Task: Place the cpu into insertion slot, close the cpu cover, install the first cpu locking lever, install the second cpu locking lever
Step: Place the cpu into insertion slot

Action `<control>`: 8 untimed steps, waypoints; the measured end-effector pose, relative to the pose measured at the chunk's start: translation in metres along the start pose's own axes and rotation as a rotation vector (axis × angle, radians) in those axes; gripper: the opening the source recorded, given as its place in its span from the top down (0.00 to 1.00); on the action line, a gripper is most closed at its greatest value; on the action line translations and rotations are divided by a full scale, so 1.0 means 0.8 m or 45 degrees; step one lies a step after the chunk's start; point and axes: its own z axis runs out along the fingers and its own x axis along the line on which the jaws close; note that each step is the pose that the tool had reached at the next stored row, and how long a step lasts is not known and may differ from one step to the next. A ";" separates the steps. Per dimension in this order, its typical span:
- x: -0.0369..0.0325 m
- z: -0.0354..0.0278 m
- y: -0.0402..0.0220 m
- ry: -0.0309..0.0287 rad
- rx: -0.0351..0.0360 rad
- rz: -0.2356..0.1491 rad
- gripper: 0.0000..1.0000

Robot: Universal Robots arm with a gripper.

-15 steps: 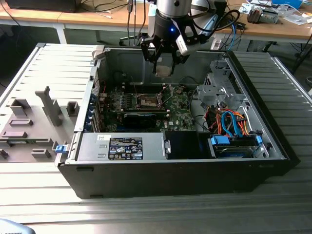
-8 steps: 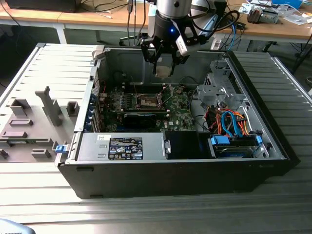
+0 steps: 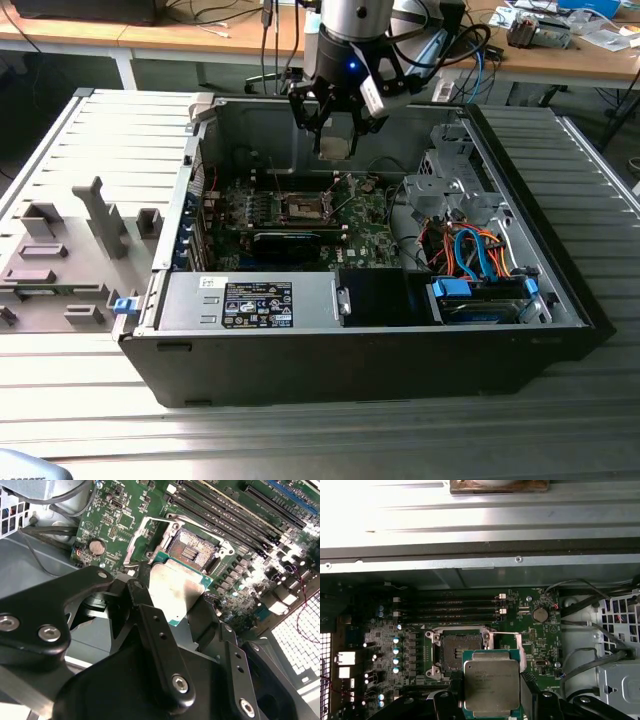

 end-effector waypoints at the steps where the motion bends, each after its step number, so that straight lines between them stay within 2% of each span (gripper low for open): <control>1: 0.0000 0.0001 0.0000 0.0000 0.0001 0.000 0.46; 8: 0.0000 0.0016 -0.0001 -0.0001 -0.0001 0.000 0.46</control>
